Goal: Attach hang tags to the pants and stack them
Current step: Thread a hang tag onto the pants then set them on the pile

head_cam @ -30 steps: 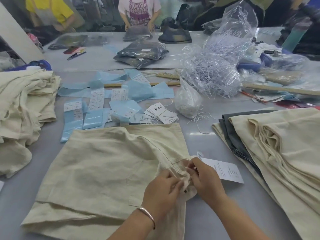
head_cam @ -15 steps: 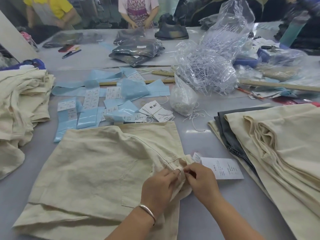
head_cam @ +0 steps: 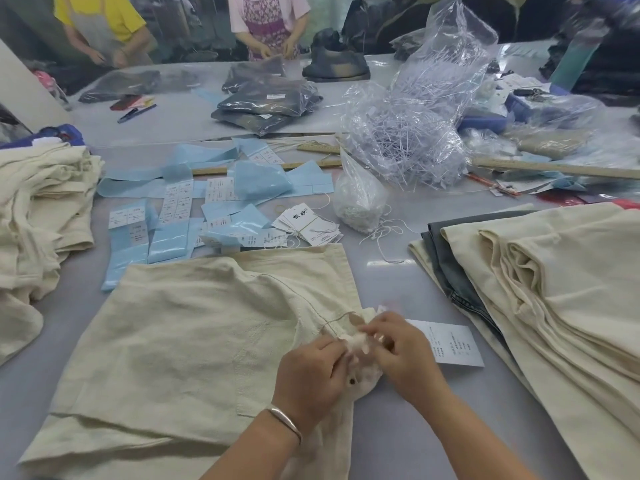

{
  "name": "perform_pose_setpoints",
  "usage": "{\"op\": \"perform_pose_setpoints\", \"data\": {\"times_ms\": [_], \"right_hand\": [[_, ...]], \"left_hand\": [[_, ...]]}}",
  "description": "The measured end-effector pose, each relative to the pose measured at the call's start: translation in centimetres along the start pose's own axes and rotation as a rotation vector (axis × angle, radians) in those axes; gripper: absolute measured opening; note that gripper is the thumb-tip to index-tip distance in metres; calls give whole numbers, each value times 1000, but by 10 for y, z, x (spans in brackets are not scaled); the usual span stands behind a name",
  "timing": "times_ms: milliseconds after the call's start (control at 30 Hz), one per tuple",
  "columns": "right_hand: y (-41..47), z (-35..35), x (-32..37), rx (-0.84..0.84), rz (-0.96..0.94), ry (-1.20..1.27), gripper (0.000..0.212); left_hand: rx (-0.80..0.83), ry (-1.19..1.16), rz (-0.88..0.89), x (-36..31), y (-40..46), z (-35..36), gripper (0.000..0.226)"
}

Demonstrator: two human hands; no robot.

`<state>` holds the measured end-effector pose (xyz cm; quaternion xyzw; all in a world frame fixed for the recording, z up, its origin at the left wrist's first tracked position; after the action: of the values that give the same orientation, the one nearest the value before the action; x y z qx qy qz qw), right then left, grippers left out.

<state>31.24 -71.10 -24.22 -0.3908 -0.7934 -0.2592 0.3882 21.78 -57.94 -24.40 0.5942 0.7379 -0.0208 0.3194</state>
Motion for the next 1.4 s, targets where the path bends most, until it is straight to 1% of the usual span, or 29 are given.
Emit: {"op": "perform_pose_setpoints", "data": {"times_ms": [33,67,100,133,167,200,233,267,300,333,367,400,433,500,533,600,633,667,733,800,867,933,1000,1033,1167,1267,1400], "right_hand": [[2,-9,-4,-99,-32,-31,34],[5,-19,-10,-154,-42,-92,45],[8,-27,-19,-141,-16,-149,53],[11,-34,-28,-53,63,-175,60],[14,-39,-35,74,168,-195,65],[15,-41,-40,188,246,-229,66],[16,-43,-43,255,273,-276,62],[16,-45,-44,257,255,-336,52],[17,-48,-41,194,199,-385,40],[17,-51,-38,92,124,-411,29],[17,-54,-36,-13,37,-416,21],[15,-56,-34,-114,-64,-415,20],[11,-56,-32,-199,-163,-432,24],[2,-54,-27,-289,-274,-496,31],[-3,-51,-25,-287,-301,-510,31],[-15,-41,-27,-210,-333,-501,22],[-21,-37,-30,-156,-320,-456,17],[-28,-33,-32,-105,-285,-384,17],[-38,-27,-38,-35,-218,-203,26],[-42,-24,-43,12,-148,-51,26],[-45,-22,-47,5,-114,3,18],[-47,-18,-49,-2,-151,-84,12],[-49,-12,-53,21,-161,-178,14],[-48,-10,-54,22,-163,-215,15],[-39,-4,-50,-29,-233,-331,22],[-36,-3,-45,-43,-293,-421,28],[-37,0,-44,-65,-454,-483,24]], "left_hand": [[-6,-61,-76,1,2,-2,24],[-4,-133,-160,2,4,-3,23],[6,-212,-231,3,6,-4,22],[21,-291,-286,3,8,-5,21],[33,-387,-338,3,9,-6,19],[53,-506,-410,1,12,-8,16],[76,-648,-489,-1,14,-9,14],[106,-769,-554,-4,16,-9,14],[136,-865,-594,-7,19,-10,15],[161,-915,-609,-9,21,-11,16],[178,-953,-608,-12,23,-12,17],[188,-975,-596,-14,26,-14,18],[192,-991,-584,-16,28,-15,18],[186,-985,-568,-20,32,-15,19],[181,-972,-563,-21,34,-14,21],[173,-961,-564,-21,35,-10,22],[170,-962,-563,-20,35,-7,21],[168,-962,-559,-19,34,-6,20],[160,-947,-554,-19,32,-5,13],[155,-945,-572,-19,29,-1,4],[144,-957,-591,-19,27,2,12],[141,-955,-580,-19,26,4,25],[150,-919,-563,-17,27,6,36],[158,-894,-561,-16,27,7,36],[195,-812,-552,-16,26,12,15],[207,-725,-485,-18,25,14,17],[190,-666,-443,-20,25,13,17]]}}
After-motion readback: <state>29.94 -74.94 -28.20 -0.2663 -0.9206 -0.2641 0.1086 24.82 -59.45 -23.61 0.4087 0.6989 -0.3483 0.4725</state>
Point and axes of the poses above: each hand's wrist, its own y-axis towards the middle knuckle, its own z-axis out of the palm, x = y × z, the point moved 2 cm from there along y, towards the middle knuckle, and after that the axes turned 4 degrees about -z, right-handed, at the moved point
